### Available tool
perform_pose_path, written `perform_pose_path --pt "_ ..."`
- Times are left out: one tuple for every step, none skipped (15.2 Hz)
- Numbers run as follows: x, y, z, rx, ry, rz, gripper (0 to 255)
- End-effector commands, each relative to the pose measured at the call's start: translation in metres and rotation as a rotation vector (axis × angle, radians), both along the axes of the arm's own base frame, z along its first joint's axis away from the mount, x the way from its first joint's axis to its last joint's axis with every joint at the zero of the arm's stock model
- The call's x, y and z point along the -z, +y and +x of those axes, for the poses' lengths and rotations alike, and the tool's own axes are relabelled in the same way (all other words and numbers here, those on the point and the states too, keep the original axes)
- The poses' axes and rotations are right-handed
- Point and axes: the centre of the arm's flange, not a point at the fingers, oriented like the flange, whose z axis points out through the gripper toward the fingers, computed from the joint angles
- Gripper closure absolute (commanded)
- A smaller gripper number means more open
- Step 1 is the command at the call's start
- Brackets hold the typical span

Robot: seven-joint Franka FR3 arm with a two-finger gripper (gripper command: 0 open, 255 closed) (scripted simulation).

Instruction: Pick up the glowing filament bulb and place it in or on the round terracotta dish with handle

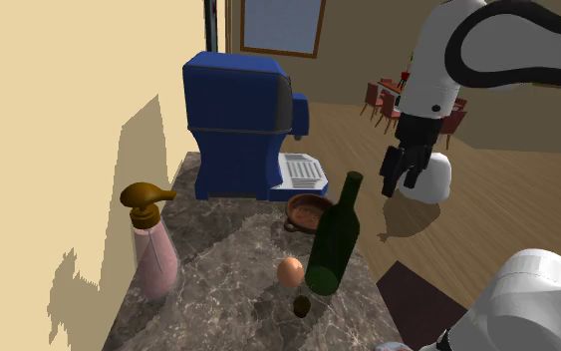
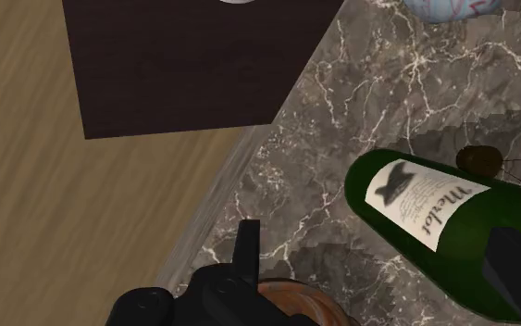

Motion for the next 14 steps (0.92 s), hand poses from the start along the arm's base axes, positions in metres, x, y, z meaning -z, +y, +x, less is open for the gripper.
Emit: perform_pose_path --pt "0.000 0.000 0.000 0.000 0.000 0.000 0" --pt "0.010 0.008 0.002 0.021 0.009 0.004 0" --pt "0.019 0.016 0.003 0.042 0.018 0.009 0" --pt "0.029 0.024 0.005 0.063 0.027 0.013 0" --pt "0.039 0.032 0.007 0.085 0.035 0.018 0" --pt "0.049 0.040 0.009 0.106 0.044 0.022 0" --pt "0.058 0.048 0.011 0.127 0.053 0.027 0" --pt "0.068 0.056 0.013 0.148 0.062 0.031 0" --pt "0.077 0.064 0.016 0.169 0.071 0.035 0" --pt "0.087 0.072 0.018 0.190 0.080 0.040 0" --pt "0.097 0.081 0.020 0.211 0.089 0.044 0" --pt "0.106 0.089 0.023 0.232 0.097 0.049 0" --pt "0.116 0.097 0.025 0.254 0.106 0.053 0" --pt "0.125 0.105 0.028 0.275 0.115 0.058 0"
